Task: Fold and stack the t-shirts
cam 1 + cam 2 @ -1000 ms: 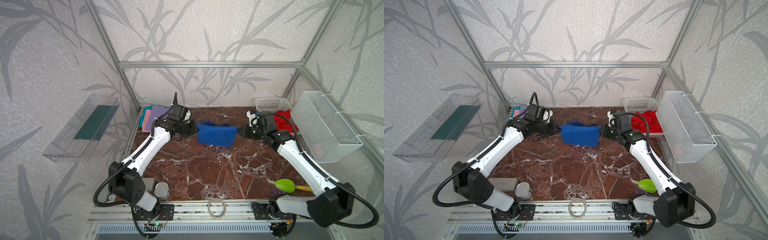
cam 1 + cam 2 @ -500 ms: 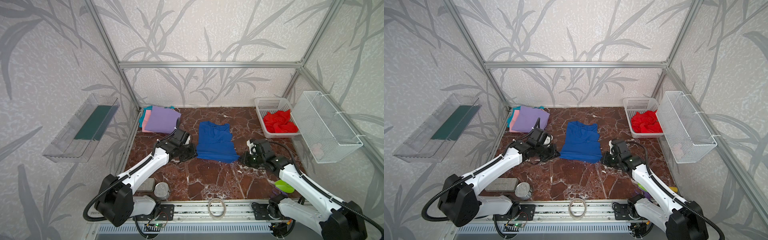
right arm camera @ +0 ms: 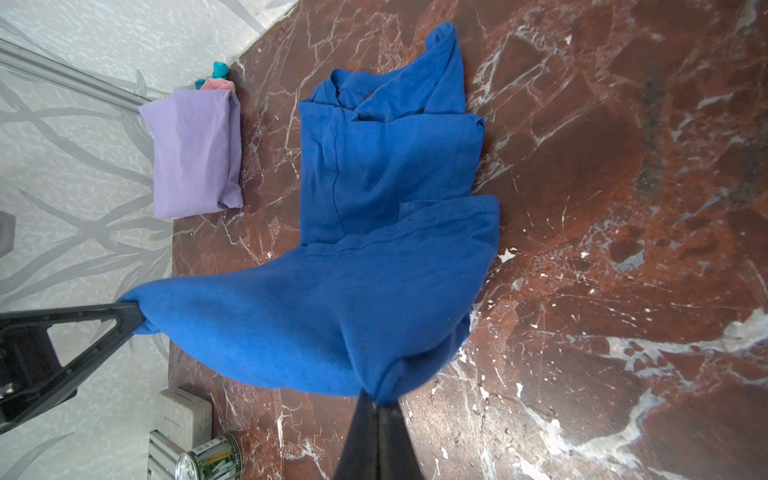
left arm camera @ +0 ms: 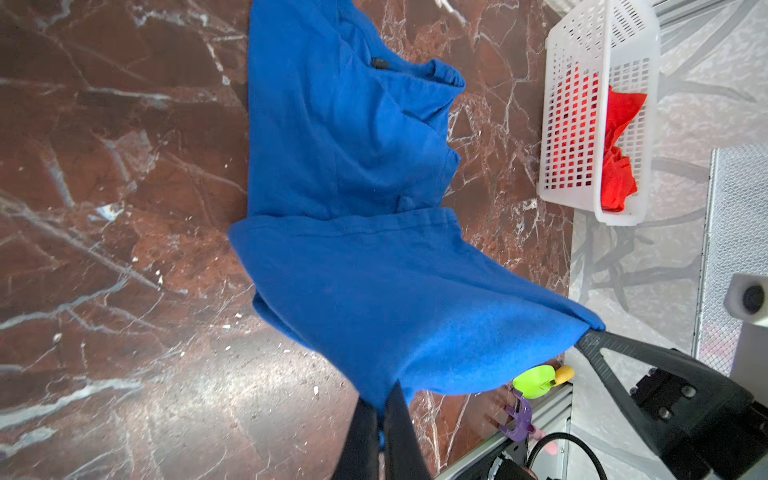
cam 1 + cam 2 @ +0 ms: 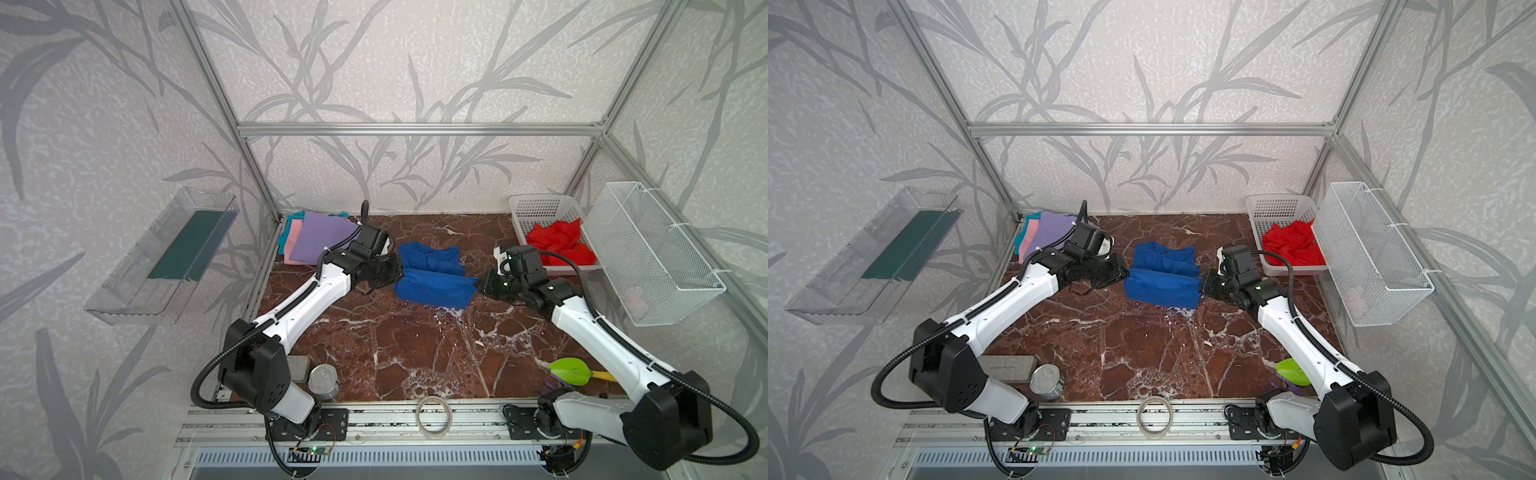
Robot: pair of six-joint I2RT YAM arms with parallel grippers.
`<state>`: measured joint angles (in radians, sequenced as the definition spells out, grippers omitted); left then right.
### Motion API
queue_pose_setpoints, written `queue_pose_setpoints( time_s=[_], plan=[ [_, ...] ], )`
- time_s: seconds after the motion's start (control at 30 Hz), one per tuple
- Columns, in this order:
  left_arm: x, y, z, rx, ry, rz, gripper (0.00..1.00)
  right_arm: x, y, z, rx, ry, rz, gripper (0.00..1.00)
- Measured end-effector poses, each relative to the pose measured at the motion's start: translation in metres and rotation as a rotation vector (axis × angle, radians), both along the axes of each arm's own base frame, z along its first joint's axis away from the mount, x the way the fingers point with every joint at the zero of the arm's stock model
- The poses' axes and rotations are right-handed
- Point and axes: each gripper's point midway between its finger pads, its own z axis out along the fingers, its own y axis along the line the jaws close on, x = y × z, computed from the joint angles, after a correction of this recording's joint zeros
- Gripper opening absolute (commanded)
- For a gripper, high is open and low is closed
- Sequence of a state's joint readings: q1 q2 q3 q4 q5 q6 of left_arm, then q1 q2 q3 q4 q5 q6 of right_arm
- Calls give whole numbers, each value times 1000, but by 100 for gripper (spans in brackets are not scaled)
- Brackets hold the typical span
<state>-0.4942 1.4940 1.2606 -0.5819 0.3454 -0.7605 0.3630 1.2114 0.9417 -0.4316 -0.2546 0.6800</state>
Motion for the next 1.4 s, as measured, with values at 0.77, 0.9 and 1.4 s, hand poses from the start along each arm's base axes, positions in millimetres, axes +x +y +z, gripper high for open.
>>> queue_pose_setpoints(
  time_s=[0.77, 0.9, 1.4],
  plan=[
    [-123, 66, -98, 140, 201, 107, 50, -123, -35, -118, -209, 261, -24, 51],
    [-76, 48, -92, 194, 142, 80, 50, -71, -26, -101, -206, 210, -40, 47],
    [27, 2, -137, 198, 191, 11, 33, 32, 14, -134, -192, 252, 82, 17]
  ],
)
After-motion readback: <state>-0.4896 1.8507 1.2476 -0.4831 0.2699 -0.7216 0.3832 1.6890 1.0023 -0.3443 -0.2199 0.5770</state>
